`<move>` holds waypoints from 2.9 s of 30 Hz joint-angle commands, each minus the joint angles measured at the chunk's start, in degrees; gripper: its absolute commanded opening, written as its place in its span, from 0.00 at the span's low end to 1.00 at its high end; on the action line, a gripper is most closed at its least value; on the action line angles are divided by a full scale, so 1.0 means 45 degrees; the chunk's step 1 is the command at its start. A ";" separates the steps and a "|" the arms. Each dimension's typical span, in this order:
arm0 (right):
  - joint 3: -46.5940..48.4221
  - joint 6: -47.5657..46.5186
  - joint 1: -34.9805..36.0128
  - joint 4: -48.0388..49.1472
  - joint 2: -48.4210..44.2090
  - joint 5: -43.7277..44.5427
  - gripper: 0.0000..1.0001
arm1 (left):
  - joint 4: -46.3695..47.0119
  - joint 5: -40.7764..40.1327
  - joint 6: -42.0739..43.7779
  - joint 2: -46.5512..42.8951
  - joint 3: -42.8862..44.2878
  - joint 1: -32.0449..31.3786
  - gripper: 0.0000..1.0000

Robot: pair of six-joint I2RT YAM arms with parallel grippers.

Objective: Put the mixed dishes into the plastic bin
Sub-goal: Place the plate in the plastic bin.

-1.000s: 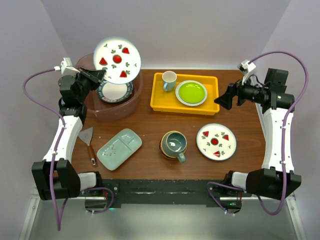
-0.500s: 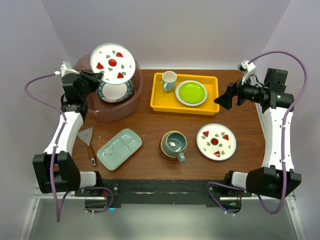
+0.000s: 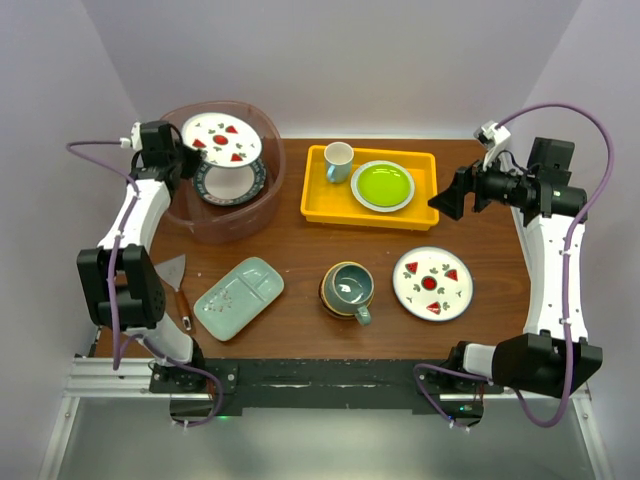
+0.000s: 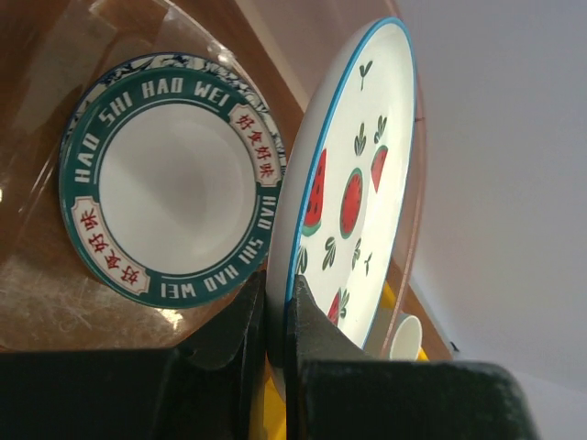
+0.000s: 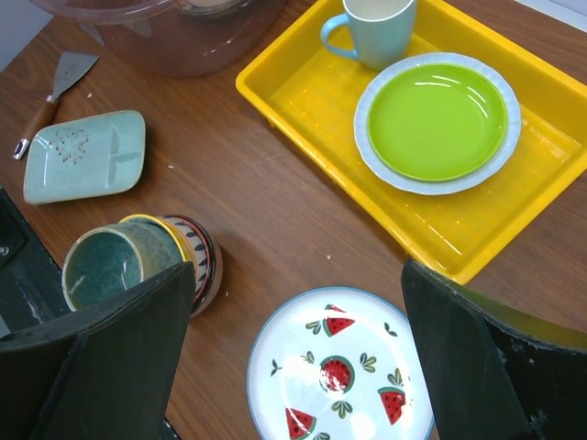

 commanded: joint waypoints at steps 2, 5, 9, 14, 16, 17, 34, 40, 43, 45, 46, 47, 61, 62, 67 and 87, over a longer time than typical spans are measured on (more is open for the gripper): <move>-0.0052 -0.0077 -0.0057 0.0416 -0.0205 0.0008 0.98 | 0.0285 -0.0792 -0.0386 0.0418 0.1484 -0.0191 0.00; -0.0072 -0.0077 -0.0057 0.0416 -0.0166 -0.0030 0.98 | 0.0285 -0.1027 -0.0328 0.0673 0.1446 -0.0250 0.00; -0.0072 -0.0058 -0.0076 0.0455 -0.0146 -0.0031 0.98 | 0.0421 -0.1047 -0.0269 0.1259 0.1368 -0.0230 0.00; -0.0111 -0.0077 -0.0076 0.0455 -0.0166 -0.0031 0.98 | 0.0812 -0.0833 -0.0152 0.1591 0.1095 -0.0211 0.00; -0.0150 -0.0077 -0.0057 0.0455 -0.0185 -0.0031 0.98 | 0.0890 -0.0833 -0.0171 0.1650 0.0919 -0.0230 0.00; -0.0150 -0.0077 -0.0057 0.0455 -0.0205 -0.0031 0.98 | 0.0948 -0.0832 -0.0171 0.1670 0.0860 -0.0230 0.00; -0.0326 -0.0097 -0.0076 0.0534 -0.0244 0.0087 0.98 | 0.1437 -0.0989 -0.0425 0.1650 -0.0546 -0.0192 0.08; -0.0326 -0.0116 -0.0096 0.0553 -0.0224 0.0067 0.98 | 0.1359 -0.0989 -0.0464 0.1553 -0.0742 -0.0191 0.27; -0.0345 -0.0116 -0.0076 0.0572 -0.0244 0.0067 0.98 | 0.1223 -0.1047 -0.0464 0.1417 -0.0781 -0.0172 0.37; -0.0345 -0.0116 -0.0076 0.0553 -0.0224 0.0067 0.98 | 0.0874 -0.1086 -0.0484 0.1435 -0.0684 -0.0191 0.44; -0.0364 -0.0116 -0.0076 0.0553 -0.0263 0.0067 0.98 | 0.0774 -0.1144 -0.0484 0.1455 -0.0645 -0.0191 0.46; -0.0384 -0.0116 -0.0096 0.0572 -0.0263 0.0048 0.98 | 0.0580 -0.1164 -0.0522 0.1436 -0.0528 -0.0191 0.50; -0.0326 -0.0097 -0.0076 0.0611 -0.0263 -0.0031 0.98 | -0.2799 -0.1535 -0.0855 0.1435 0.0916 -0.0191 0.98; -0.0306 -0.0097 -0.0076 0.0611 -0.0263 -0.0011 0.98 | -0.3149 -0.1497 -0.0874 0.1455 0.1054 -0.0191 1.00; -0.0287 -0.0097 -0.0076 0.0572 -0.0283 -0.0031 0.98 | -0.4284 -0.1497 -0.0855 0.1455 0.2206 -0.0191 1.00; -0.0169 -0.0273 -0.0076 0.0397 -0.0302 -0.0031 0.98 | -0.4696 -0.0969 -0.0484 -0.1081 0.2423 -0.0172 1.00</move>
